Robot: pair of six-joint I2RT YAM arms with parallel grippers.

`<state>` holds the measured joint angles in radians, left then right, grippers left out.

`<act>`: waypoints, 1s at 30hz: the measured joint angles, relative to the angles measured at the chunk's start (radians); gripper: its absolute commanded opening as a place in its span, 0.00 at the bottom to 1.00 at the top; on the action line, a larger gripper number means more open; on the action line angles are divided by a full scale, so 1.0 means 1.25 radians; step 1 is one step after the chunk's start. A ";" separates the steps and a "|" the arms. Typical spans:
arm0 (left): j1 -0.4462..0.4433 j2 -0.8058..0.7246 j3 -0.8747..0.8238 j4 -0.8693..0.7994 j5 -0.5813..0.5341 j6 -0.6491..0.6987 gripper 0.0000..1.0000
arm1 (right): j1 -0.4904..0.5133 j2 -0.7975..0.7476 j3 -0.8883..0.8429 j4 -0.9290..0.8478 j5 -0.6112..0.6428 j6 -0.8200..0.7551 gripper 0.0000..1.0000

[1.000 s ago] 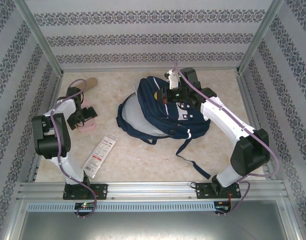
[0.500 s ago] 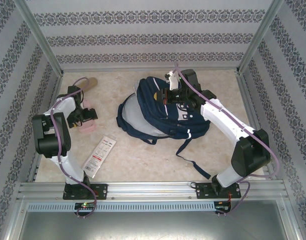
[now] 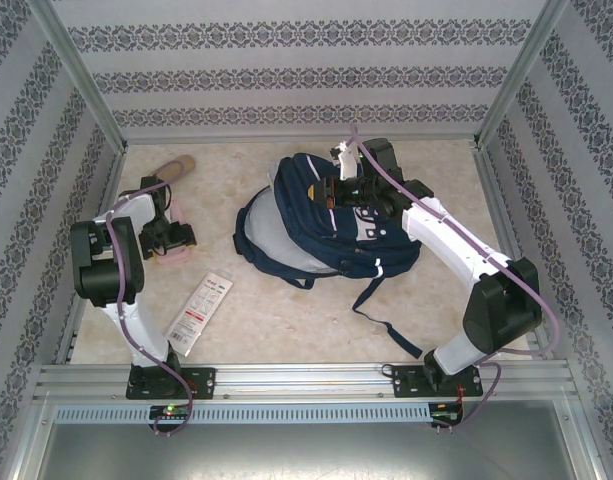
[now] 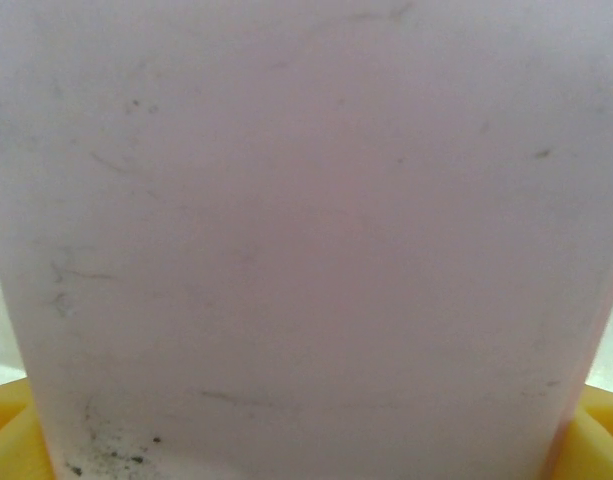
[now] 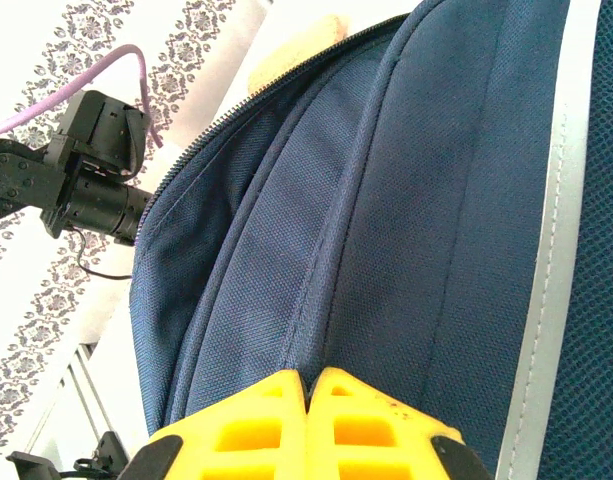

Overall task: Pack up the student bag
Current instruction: Pick up the loose stationery from the middle-left of the table, then place the loose stationery in the student bag.

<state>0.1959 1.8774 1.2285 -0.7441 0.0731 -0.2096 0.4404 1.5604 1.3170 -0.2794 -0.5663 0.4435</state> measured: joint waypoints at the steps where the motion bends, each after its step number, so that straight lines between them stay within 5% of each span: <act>1: 0.000 -0.003 -0.002 0.000 0.002 -0.001 0.78 | 0.000 0.000 0.000 0.000 0.000 0.000 0.00; 12: -0.072 -0.160 -0.020 -0.010 0.074 -0.063 0.77 | -0.033 0.000 0.000 0.015 -0.036 0.034 0.01; 21: -0.339 -0.200 0.015 -0.014 0.106 -0.179 0.77 | -0.073 -0.024 0.000 0.010 -0.063 0.048 0.01; 30: -0.551 -0.081 0.158 0.018 0.108 -0.293 0.78 | -0.089 -0.063 -0.010 -0.007 -0.063 0.063 0.01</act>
<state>-0.4923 1.7767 1.4265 -0.7219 0.2085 -0.5762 0.3290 1.4818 1.3041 -0.2882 -0.6445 0.5217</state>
